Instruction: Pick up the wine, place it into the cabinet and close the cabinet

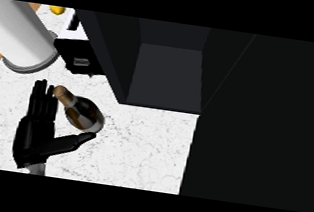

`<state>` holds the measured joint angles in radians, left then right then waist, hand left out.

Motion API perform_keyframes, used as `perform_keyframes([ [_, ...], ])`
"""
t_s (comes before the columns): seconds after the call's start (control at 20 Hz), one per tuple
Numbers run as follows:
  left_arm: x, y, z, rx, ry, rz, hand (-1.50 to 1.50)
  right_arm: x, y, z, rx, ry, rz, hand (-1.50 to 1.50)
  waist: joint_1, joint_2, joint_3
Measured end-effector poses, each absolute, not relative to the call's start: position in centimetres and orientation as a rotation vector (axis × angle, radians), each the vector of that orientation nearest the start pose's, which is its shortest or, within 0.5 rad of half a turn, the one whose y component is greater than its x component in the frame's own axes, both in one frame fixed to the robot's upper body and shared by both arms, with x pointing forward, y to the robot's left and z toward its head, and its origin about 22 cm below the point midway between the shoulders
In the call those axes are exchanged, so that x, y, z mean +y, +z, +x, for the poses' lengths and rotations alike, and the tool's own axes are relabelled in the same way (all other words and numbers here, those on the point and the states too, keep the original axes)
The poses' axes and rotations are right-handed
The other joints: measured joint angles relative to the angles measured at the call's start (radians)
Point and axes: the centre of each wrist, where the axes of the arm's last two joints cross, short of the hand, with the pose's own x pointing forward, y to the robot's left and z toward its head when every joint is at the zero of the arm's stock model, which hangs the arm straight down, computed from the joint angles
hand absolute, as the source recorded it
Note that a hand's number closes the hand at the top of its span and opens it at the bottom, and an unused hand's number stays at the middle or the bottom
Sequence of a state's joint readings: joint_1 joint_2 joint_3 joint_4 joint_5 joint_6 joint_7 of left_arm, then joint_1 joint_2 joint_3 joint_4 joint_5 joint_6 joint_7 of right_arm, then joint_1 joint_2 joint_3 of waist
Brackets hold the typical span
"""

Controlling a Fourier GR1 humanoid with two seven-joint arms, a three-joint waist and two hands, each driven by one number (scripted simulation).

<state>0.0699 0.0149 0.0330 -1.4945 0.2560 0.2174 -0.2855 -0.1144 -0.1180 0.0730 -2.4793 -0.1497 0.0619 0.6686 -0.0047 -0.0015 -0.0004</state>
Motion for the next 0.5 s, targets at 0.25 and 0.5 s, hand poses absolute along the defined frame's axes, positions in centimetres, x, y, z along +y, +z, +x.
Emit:
perform_keyframes([
  [0.25,25.1,-5.0,22.4,-1.671,0.412,0.116,-1.5,-21.6,20.7,15.2,-1.885,0.28,0.184,-1.5,-0.003,0.0,0.0],
  [0.5,25.1,-6.4,23.6,-1.667,0.409,0.114,-1.5,-21.8,20.7,15.2,-1.893,0.273,0.171,-1.5,-0.003,0.001,0.0],
])
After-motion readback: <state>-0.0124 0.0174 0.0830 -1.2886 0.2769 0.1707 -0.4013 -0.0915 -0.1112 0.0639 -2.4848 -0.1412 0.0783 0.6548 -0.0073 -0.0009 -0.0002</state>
